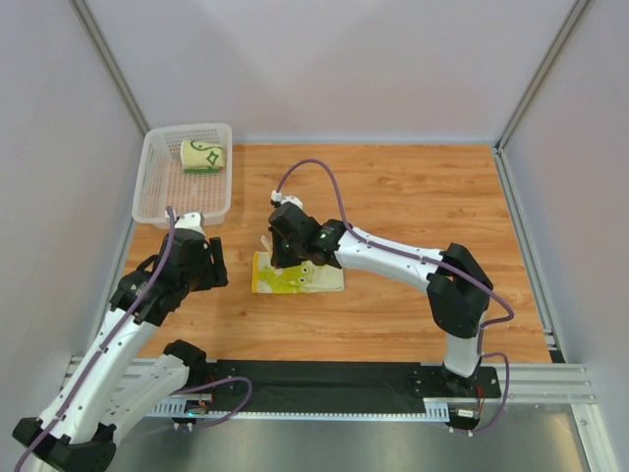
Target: Roll the towels
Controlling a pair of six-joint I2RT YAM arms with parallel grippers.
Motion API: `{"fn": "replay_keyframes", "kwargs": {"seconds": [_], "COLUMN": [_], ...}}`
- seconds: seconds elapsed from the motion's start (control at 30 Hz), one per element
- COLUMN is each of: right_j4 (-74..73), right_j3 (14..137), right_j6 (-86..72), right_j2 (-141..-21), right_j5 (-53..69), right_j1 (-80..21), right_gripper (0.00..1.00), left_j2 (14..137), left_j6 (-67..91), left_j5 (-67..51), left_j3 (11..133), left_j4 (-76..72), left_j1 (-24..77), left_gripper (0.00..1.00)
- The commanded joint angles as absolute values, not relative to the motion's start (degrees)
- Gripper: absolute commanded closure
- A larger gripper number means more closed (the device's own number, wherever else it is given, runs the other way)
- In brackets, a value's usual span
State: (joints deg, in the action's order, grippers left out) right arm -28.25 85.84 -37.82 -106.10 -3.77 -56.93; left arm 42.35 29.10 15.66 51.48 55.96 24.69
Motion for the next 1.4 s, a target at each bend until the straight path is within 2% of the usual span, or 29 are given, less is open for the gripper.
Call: {"fn": "replay_keyframes", "kwargs": {"seconds": [0.0, 0.1, 0.2, 0.23, 0.3, 0.33, 0.43, 0.57, 0.8, 0.9, 1.07, 1.37], "right_j4": [-25.75, -26.27, -26.19, -26.10, -25.84, -25.67, -27.33, -29.97, -25.40, -24.09, -20.40, -22.67], "right_j3": [88.94, 90.26, 91.93, 92.89, 94.12, 95.00, 99.48, 100.64, 77.21, 70.86, 61.09, 62.31], "right_j6": [-39.11, -39.81, -40.17, -39.99, -39.82, -39.64, -37.89, -36.39, -35.69, -34.98, -33.93, -30.50], "right_j2": [-108.89, -111.88, -115.22, -115.92, -117.94, -118.56, -120.32, -116.21, -97.92, -93.88, -92.98, -98.17], "right_j5": [-2.82, -1.76, -0.88, 1.73, 2.98, 3.95, 5.09, 4.22, 5.70, 8.25, 10.54, 10.98], "right_j1": [-57.83, -58.36, -58.62, -58.80, -58.89, -58.89, -58.80, -57.48, -49.59, -46.41, -41.41, -38.32], "right_gripper": [1.00, 1.00, 0.79, 0.66, 0.54, 0.44, 0.37, 0.37, 0.40, 0.47, 0.50, 0.55], "left_j2": [41.40, 41.48, 41.48, 41.48, 41.57, 41.49, 41.66, 42.27, 51.58, 57.99, 69.50, 86.74], "left_j6": [29.44, 29.44, 29.53, 29.62, 29.79, 29.79, 29.97, 29.88, 29.26, 30.93, 31.64, 31.11], "left_j5": [16.61, 16.61, 16.96, 17.05, 17.40, 17.40, 17.75, 17.76, 9.86, 4.85, 3.16, 4.30], "left_j3": [52.38, 52.47, 52.38, 52.47, 52.47, 52.47, 52.47, 52.47, 52.47, 51.86, 54.48, 60.82], "left_j4": [56.60, 56.69, 56.69, 56.86, 56.95, 57.04, 57.13, 57.04, 51.96, 46.00, 38.86, 37.09], "left_j1": [24.70, 24.70, 24.70, 24.70, 24.70, 24.70, 24.70, 24.70, 24.70, 24.96, 25.49, 25.49], "left_gripper": [0.29, 0.29, 0.29, 0.29, 0.29, 0.29, 0.29, 0.29, 0.32, 0.32, 0.30, 0.30]}}
